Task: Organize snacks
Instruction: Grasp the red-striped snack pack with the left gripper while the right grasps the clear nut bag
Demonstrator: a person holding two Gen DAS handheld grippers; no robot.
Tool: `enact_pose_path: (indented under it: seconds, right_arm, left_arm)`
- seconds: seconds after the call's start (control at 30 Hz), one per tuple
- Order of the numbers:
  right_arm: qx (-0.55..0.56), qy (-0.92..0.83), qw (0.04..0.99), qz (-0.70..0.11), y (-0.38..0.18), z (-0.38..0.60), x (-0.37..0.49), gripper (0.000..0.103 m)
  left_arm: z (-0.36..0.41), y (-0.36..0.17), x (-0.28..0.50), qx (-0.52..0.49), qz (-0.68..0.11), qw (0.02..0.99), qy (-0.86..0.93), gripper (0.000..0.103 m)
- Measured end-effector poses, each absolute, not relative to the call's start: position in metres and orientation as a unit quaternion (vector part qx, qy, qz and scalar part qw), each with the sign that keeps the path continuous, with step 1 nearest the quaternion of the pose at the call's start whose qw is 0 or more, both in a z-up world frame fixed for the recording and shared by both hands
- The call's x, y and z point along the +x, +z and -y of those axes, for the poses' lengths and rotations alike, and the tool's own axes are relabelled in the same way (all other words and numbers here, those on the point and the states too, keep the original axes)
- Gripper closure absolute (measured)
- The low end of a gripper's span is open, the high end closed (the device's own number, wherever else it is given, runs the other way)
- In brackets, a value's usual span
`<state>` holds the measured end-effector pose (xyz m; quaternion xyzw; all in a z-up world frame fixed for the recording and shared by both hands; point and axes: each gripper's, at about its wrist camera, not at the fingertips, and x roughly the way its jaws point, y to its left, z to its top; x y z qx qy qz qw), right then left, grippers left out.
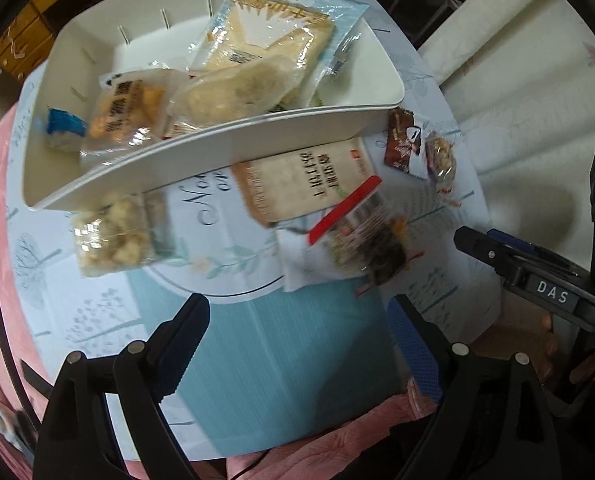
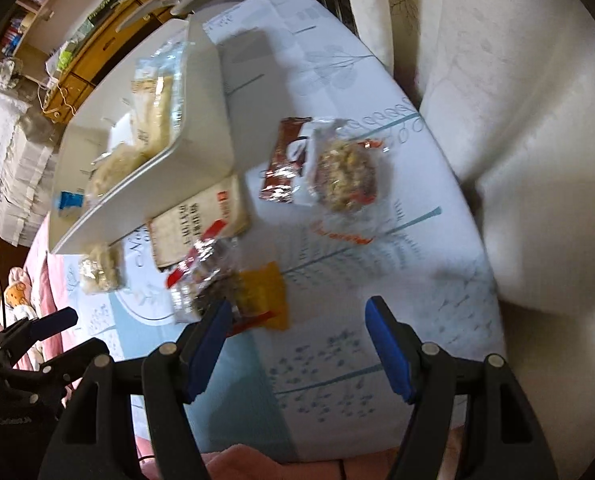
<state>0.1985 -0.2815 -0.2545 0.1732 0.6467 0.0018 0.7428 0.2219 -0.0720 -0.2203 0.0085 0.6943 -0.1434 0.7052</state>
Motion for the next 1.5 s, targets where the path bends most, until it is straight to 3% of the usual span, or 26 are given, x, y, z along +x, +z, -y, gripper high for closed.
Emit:
enact_pose_path:
  seconds: [0.47, 0.73, 0.93, 1.0, 1.07, 1.5]
  right_arm:
    - [0.128, 0.047, 0.769, -0.625, -0.267, 0.302, 0.237, 0.034]
    - [0.091, 0.06, 0.784, -0.611, -0.279, 0.296, 0.252, 0.034]
    - [0.046, 0.067, 0.79, -0.608, -0.29, 0.292, 0.257, 0.036]
    - [0.032, 0.07, 0.788, -0.611, -0.293, 0.292, 0.257, 0.043]
    - [0.028, 0.077, 0.783, -0.617, -0.298, 0.292, 0.259, 0.047]
    - [0.007, 0.087, 0.786, -0.612, -0.303, 0.295, 0.258, 0.053]
  left_arm:
    - [0.104, -0.282, 0.231, -0.119, -0.746, 0.651, -0.074, 0.013]
    - [0.125, -0.308, 0.233, -0.131, -0.762, 0.632, -0.06, 0.014]
    - [0.132, -0.323, 0.228, -0.147, -0.769, 0.62, -0.043, 0.02]
    - [0.135, -0.328, 0.227, -0.152, -0.771, 0.617, -0.042, 0.026]
    - [0.138, -0.335, 0.225, -0.16, -0.777, 0.608, -0.038, 0.042]
    - [0.137, -0.344, 0.207, -0.224, -0.765, 0.601, -0.062, 0.076]
